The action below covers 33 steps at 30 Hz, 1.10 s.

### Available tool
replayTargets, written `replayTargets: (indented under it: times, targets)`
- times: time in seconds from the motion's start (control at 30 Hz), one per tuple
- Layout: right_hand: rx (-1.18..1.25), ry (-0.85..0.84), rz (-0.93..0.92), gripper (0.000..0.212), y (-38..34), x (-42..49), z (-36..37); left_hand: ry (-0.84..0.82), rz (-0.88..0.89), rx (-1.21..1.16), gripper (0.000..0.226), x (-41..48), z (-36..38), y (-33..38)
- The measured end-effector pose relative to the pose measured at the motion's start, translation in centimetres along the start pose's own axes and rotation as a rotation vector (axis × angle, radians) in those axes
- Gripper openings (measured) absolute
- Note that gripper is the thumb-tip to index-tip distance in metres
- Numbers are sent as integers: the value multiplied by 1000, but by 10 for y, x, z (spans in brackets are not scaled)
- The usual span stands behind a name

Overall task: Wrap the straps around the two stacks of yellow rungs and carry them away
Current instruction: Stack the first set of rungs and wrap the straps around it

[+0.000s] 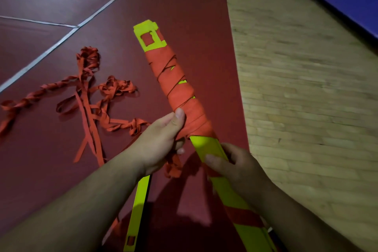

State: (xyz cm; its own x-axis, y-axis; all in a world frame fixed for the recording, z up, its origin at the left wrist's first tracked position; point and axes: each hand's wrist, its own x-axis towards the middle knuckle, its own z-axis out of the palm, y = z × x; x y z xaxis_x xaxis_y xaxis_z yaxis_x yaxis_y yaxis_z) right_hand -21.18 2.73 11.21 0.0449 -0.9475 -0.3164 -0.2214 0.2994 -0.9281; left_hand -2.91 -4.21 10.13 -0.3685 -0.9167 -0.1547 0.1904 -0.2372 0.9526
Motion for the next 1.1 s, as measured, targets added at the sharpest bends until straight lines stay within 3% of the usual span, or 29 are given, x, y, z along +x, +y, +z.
replayTargets:
  times: [0.1, 0.17, 0.43, 0.5, 0.53, 0.67, 0.77, 0.9, 0.97, 1.1]
  targets:
    - [204, -56, 46, 29, -6, -2, -3, -29, -3, 33, 55, -3, 0, 4]
    - [291, -102, 59, 38, -11, -4, -5, -37, -3, 85, 46, -7, 3, 9]
    - [411, -467, 338, 83, -4, -8, -7, -91, 97, 94, 66, -10, 5, 7]
    - [303, -400, 273, 88, -4, -3, -7, -29, 136, 105, 48, -11, 8, 5]
    - [244, -329, 184, 81, -5, 0, -7, 23, 138, 97, 40, -11, 11, 5]
    - [-173, -181, -39, 73, -2, 1, -2, 169, 113, 138, 41, -9, 15, 3]
    - [-440, 74, -117, 58, 6, 2, 4, 174, 126, 222, 38, -11, 15, 7]
    - [-384, 195, -92, 47, -1, 2, -1, 21, 191, 332, 24, -10, 11, 22]
    - [-343, 193, -77, 43, -3, 2, -2, 47, 203, 411, 16, -8, 4, 21]
    - [-321, 225, -52, 45, -2, 4, -5, 92, 245, 694, 34, -6, -5, 12]
